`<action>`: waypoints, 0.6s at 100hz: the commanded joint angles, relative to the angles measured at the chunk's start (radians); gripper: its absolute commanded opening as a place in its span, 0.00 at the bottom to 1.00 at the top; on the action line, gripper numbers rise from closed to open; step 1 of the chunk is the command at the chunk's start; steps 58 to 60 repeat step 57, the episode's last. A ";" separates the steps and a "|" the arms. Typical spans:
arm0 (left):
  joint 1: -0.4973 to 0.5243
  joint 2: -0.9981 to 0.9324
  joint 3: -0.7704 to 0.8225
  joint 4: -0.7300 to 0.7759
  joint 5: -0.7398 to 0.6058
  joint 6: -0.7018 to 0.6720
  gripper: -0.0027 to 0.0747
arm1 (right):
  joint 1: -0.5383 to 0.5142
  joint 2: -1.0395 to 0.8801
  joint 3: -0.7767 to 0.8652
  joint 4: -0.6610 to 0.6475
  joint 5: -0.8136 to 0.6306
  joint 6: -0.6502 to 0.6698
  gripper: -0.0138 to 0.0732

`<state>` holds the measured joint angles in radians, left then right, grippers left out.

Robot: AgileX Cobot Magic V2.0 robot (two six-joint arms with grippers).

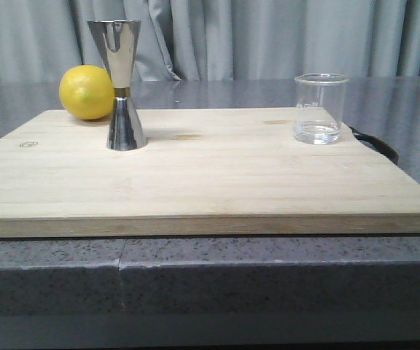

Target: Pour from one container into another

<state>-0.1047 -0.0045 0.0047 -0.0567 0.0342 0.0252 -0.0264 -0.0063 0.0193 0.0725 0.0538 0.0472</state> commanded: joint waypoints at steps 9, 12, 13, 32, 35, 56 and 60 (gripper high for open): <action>0.000 -0.025 0.034 -0.006 -0.078 -0.011 0.01 | 0.022 -0.023 0.021 0.000 -0.093 -0.002 0.08; 0.000 -0.025 0.034 -0.006 -0.078 -0.011 0.01 | 0.023 -0.021 0.021 0.000 -0.087 -0.002 0.08; 0.000 -0.025 0.034 -0.006 -0.078 -0.011 0.01 | 0.023 -0.021 0.021 0.000 -0.087 -0.002 0.08; 0.000 -0.025 0.034 -0.006 -0.078 -0.011 0.01 | 0.023 -0.021 0.021 0.000 -0.087 -0.002 0.08; 0.000 -0.025 0.034 -0.006 -0.078 -0.011 0.01 | 0.023 -0.021 0.021 0.000 -0.087 -0.002 0.08; 0.000 -0.025 0.034 -0.006 -0.078 -0.011 0.01 | 0.023 -0.021 0.021 0.000 -0.087 -0.002 0.08; 0.000 -0.025 0.034 -0.006 -0.078 -0.011 0.01 | 0.023 -0.021 0.021 0.000 -0.087 -0.002 0.08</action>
